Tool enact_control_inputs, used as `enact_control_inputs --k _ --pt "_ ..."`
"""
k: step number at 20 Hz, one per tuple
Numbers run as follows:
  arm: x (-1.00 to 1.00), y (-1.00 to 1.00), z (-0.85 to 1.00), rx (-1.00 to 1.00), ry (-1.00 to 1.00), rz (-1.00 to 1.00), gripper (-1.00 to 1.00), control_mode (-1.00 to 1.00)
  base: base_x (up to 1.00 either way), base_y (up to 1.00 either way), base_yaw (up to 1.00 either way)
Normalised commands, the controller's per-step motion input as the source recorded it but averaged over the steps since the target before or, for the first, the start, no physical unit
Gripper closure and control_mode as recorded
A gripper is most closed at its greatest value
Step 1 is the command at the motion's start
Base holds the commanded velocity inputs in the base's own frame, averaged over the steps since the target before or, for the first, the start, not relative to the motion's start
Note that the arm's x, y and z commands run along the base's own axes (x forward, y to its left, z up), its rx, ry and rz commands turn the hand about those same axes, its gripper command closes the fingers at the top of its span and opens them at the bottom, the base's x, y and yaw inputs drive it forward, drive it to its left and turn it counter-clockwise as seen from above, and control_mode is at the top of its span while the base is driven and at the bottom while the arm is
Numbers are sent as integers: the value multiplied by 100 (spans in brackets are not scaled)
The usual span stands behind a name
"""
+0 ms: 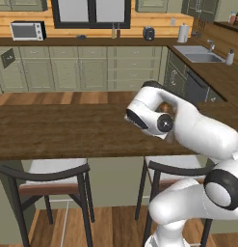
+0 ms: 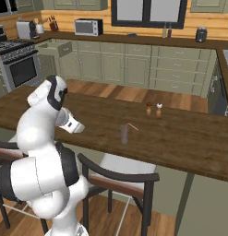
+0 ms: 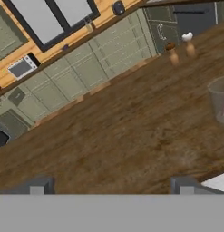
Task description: Take a straw from the drawer in front and place it inside the glass cup on the dining counter.
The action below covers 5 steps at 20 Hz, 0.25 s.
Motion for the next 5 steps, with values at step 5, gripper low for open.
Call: enact_control_inputs --k 5 --pt "-33 64 93 0 16 0 -100 -100 0 0 0"
